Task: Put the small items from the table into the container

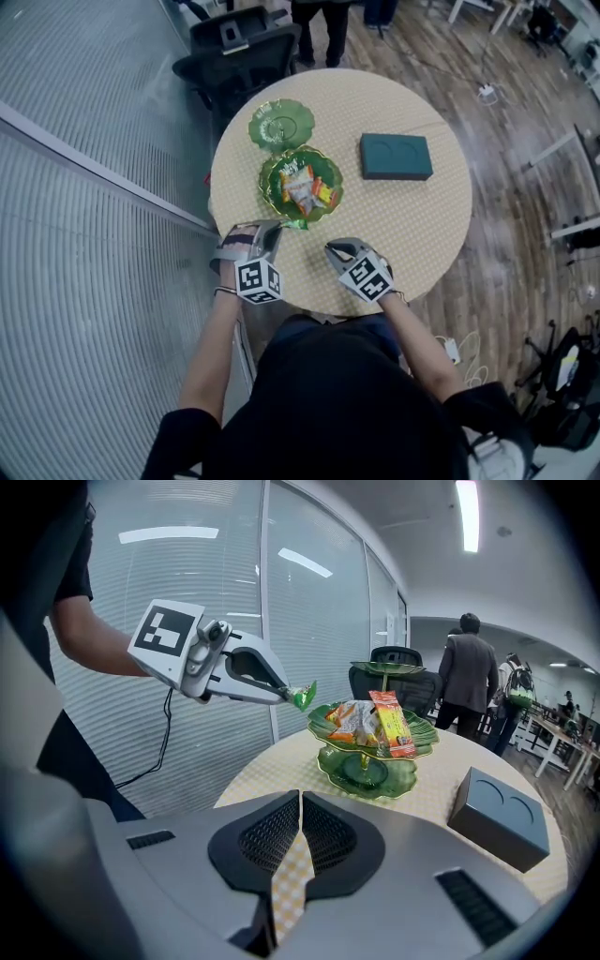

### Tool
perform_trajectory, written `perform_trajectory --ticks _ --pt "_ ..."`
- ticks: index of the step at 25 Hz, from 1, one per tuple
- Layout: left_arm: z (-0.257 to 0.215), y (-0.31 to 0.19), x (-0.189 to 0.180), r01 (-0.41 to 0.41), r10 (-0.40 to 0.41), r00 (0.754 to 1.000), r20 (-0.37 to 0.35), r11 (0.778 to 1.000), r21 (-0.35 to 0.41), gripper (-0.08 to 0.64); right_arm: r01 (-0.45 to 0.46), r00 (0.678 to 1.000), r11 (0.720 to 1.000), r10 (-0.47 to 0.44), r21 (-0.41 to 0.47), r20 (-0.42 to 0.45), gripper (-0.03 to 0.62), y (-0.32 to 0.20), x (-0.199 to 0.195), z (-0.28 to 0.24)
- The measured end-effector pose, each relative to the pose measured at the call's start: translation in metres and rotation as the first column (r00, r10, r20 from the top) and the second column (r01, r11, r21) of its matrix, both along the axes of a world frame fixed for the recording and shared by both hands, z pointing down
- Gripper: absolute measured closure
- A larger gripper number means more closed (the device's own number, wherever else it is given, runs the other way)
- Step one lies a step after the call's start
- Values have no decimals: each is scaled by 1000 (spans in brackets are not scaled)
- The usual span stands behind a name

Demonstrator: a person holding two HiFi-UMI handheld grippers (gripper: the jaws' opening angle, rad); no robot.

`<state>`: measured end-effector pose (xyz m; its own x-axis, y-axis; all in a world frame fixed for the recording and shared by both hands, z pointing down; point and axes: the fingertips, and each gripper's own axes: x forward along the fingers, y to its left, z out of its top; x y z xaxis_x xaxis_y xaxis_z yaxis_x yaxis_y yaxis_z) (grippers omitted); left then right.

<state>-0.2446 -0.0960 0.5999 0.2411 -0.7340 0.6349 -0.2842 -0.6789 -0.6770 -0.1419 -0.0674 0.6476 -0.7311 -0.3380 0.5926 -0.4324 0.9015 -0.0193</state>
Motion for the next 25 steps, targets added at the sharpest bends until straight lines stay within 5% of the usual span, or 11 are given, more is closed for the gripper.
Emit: perform_trajectory --ticks 9,16,21,25 --pt "-2 -42 1 -149 147 975 166 989 2 537 -26 1000 1000 26 -3 1 563 -14 4 0" --pt "16 -56 2 -274 274 915 296 961 -39 537 -45 999 999 45 -10 -5 563 -24 9 3" --pt "21 -60 3 -309 312 908 281 949 -56 524 -50 999 999 50 -21 -12 563 -26 9 9" --pt "23 -64 6 -293 302 920 249 953 -74 434 -54 998 998 54 -24 -12 563 -30 9 10"
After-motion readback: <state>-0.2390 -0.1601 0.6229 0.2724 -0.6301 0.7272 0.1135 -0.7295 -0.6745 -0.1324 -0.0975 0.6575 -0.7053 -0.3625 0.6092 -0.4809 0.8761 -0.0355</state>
